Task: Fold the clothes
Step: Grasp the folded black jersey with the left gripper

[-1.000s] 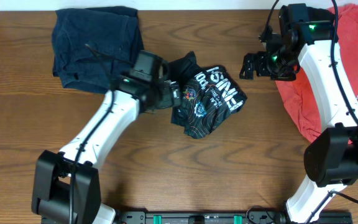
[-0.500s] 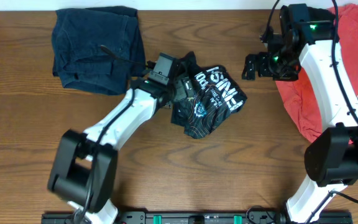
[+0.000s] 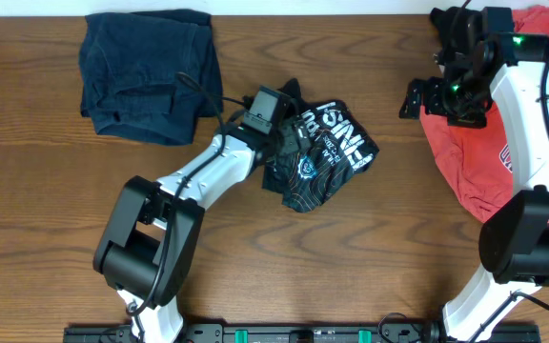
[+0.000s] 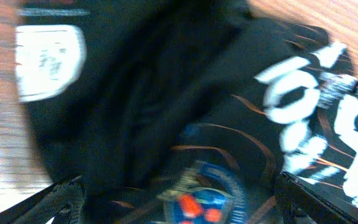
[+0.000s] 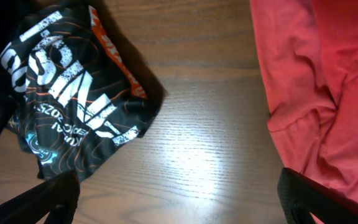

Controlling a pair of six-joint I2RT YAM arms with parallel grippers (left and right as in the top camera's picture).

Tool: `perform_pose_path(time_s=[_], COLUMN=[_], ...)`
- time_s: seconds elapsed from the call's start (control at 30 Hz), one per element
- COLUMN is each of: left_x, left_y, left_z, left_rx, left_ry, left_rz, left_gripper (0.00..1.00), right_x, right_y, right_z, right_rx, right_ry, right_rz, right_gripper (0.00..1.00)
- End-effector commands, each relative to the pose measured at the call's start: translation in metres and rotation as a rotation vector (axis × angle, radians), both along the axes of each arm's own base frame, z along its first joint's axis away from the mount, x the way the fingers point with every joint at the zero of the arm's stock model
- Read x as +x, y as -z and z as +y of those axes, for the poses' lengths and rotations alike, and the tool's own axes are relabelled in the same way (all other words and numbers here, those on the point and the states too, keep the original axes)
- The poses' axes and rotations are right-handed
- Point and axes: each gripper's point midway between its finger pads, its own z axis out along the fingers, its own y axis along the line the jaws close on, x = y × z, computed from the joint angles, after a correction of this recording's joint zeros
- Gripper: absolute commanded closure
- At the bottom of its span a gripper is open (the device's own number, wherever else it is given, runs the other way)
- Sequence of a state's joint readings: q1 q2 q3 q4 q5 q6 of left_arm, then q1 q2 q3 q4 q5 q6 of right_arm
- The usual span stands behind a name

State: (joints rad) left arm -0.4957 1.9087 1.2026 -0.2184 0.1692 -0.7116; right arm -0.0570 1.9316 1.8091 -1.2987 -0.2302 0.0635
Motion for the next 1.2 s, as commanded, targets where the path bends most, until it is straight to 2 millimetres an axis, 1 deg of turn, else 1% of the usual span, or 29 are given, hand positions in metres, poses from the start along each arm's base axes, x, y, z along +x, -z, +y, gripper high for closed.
perform_pose_path(time_s=[0.0,0.13,0.23,0.4,0.5,0.63,0.67,0.7,0.73,0.77,0.8,1.03,1.1,1.17], left_x=[-0.007,-0.015,-0.022,-0.027,-0.029,-0.024,-0.022,-0.021,-0.019,-0.018,-0.015,0.001,0.004,0.008], left_y=[0.001,0.012,0.026,0.045,0.056,0.067,0.070,0.070,0.070,0.070,0.068,0.051,0.039,0.020], left_z=[-0.013,-0.022,-0.022,-0.022,-0.023,-0.028,-0.029,-0.031,-0.032,-0.032,-0.033,-0.044,-0.043,-0.040], left_rx=[-0.018,-0.006,0.015,0.038,0.047,0.040,0.036,0.032,0.031,0.030,0.025,0.027,0.029,0.034], left_ry=[0.011,0.035,0.042,0.047,0.052,0.056,0.057,0.058,0.060,0.059,0.063,0.174,0.200,0.218], left_rz=[0.008,0.028,0.065,0.104,0.117,0.104,0.097,0.090,0.083,0.076,0.062,-0.071,-0.103,-0.141], left_gripper=[0.02,0.02,0.02,0.02,0.02,0.01,0.05,0.23,0.54,0.80,0.94,0.94,0.94,0.94], right_x=[-0.002,-0.005,-0.006,-0.006,-0.007,-0.008,-0.009,-0.010,-0.011,-0.011,-0.012,-0.017,-0.016,-0.015], right_y=[-0.001,0.001,0.002,0.002,0.003,0.003,0.003,0.003,0.004,0.004,0.004,0.004,0.004,0.004], right_z=[-0.010,-0.015,-0.015,-0.015,-0.015,-0.015,-0.015,-0.015,-0.015,-0.015,-0.015,-0.015,-0.015,-0.015], right_rx=[-0.019,-0.033,-0.033,-0.032,-0.032,-0.032,-0.032,-0.031,-0.032,-0.032,-0.031,-0.032,-0.033,-0.033], right_ry=[0.008,0.013,0.013,0.013,0.013,0.013,0.013,0.012,0.009,0.009,0.005,-0.011,-0.011,-0.011], right_rz=[0.004,0.018,0.021,0.023,0.026,0.033,0.035,0.038,0.041,0.045,0.048,0.061,0.060,0.057], right_gripper=[0.01,0.01,0.01,0.01,0.01,0.01,0.01,0.01,0.01,0.01,0.01,0.01,0.01,0.01])
